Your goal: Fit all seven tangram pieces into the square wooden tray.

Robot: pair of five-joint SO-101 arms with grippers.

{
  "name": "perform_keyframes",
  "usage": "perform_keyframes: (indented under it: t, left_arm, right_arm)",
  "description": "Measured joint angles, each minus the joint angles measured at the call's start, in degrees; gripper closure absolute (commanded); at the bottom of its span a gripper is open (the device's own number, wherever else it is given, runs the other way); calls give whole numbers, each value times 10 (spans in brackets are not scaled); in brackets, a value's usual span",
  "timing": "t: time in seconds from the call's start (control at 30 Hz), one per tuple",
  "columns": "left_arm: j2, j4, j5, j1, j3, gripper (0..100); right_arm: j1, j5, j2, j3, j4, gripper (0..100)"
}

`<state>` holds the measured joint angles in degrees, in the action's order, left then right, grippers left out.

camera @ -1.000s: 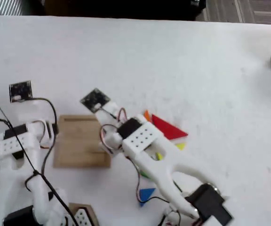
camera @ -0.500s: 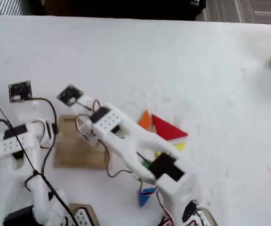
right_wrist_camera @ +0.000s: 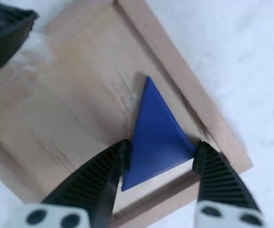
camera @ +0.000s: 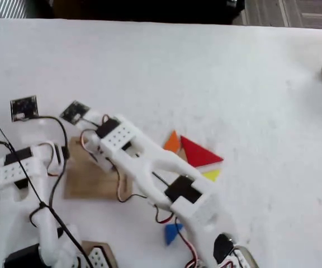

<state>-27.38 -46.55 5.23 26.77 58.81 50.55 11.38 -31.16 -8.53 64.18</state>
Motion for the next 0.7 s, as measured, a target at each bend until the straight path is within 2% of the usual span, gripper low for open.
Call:
perform_keyframes:
  t: [0.17, 0.27, 0.47, 0.7]
  left_arm:
    - [0, 0, 0, 0, 0, 774]
    - [0, 0, 0, 0, 0, 774]
    - [0, 0, 0, 0, 0, 774]
    - [0, 0, 0, 0, 0, 775]
  right_arm:
    - [0, 3, -1, -7, 11, 712]
    - [-1, 3, 3, -30, 55, 721]
    - [-16, 4, 95, -51, 164, 833]
    - [-93, 4, 217, -9, 224, 911]
